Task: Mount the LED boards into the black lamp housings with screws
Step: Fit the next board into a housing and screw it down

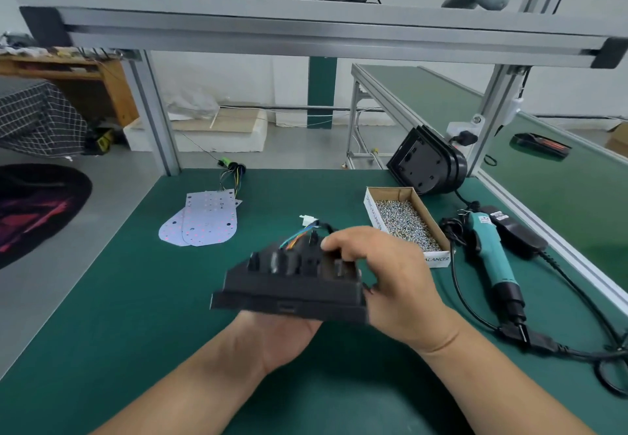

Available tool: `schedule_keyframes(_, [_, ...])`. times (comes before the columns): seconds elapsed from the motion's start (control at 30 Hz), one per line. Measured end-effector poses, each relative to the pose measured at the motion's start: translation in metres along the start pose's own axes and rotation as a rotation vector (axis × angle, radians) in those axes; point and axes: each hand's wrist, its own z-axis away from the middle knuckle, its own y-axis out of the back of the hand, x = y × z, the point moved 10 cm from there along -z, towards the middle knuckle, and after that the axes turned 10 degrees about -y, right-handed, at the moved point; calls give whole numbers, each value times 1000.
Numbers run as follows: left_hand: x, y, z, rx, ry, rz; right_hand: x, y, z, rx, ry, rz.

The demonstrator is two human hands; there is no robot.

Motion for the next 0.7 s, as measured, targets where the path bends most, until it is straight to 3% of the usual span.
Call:
schedule_keyframes(0.13, [-11,14,-8,117,86,-28,36,14,1,71,-324,-78])
schedule_keyframes(0.33, [-19,16,-9,123,154,-42,56,14,5,166,-483,-121])
schedule_keyframes(0.43, [-19,13,-8,83,159,-62,86,13,14,217,-685,-275])
schedule_keyframes(0.57, [-19,15,-7,76,154,-117,110,20,17,283,-795,-446])
schedule_keyframes(0.7, [-8,18,-9,74,87,-324,141,17,30,320,-967,-702])
